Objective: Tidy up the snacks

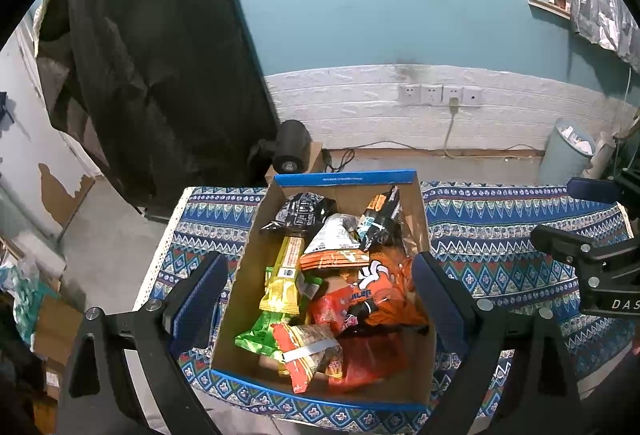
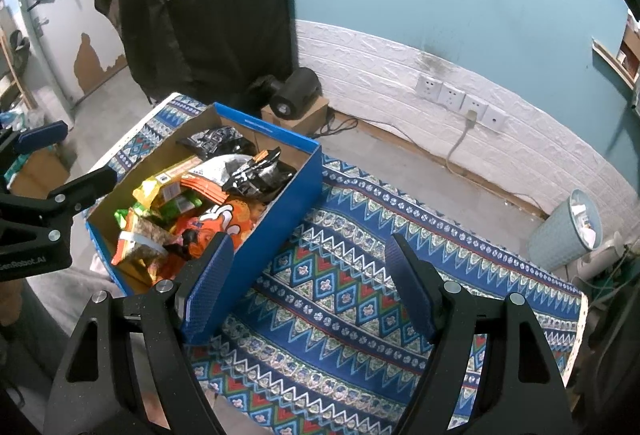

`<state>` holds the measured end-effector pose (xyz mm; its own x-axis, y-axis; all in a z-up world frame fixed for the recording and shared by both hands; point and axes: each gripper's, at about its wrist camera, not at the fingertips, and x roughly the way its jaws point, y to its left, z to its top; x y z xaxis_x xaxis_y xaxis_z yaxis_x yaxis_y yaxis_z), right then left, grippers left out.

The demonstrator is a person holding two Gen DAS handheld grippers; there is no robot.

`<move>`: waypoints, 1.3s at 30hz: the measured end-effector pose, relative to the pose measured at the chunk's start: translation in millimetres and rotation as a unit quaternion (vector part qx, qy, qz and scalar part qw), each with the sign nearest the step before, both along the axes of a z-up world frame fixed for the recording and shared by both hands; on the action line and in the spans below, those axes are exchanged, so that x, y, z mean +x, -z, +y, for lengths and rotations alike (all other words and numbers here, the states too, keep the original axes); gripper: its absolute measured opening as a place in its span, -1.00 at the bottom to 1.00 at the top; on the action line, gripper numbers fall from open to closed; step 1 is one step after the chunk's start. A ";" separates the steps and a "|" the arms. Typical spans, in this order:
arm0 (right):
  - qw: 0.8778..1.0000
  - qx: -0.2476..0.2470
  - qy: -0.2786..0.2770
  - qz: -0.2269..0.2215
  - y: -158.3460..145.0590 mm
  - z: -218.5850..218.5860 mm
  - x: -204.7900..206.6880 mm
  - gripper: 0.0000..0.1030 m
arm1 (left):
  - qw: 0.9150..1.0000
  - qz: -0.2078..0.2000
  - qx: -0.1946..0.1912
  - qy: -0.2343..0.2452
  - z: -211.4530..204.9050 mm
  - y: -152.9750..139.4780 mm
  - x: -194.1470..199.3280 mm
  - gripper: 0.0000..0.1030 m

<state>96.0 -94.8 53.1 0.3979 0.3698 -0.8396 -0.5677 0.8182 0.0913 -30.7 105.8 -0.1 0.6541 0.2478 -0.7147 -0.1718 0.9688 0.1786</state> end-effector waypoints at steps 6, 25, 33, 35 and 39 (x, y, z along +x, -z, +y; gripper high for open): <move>1.000 0.001 -0.001 0.003 0.5 -0.2 0.0 0.50 | 1.000 0.003 -0.003 -0.002 0.4 1.6 -0.3 0.83; 1.000 -0.001 0.001 0.006 2.0 1.5 -0.4 0.50 | 1.000 0.010 -0.015 -0.003 0.8 2.2 -0.7 0.83; 1.000 -0.003 -0.001 0.006 3.5 0.7 -1.4 0.50 | 1.000 0.011 -0.021 0.000 0.1 3.1 -0.6 0.83; 1.000 -0.003 -0.001 0.006 3.5 0.9 -1.3 0.50 | 1.000 0.011 -0.020 0.000 -0.2 3.4 -0.5 0.83; 1.000 -0.003 -0.002 0.007 4.6 0.7 -2.3 0.50 | 1.000 0.010 -0.018 0.000 -0.2 2.5 -1.2 0.83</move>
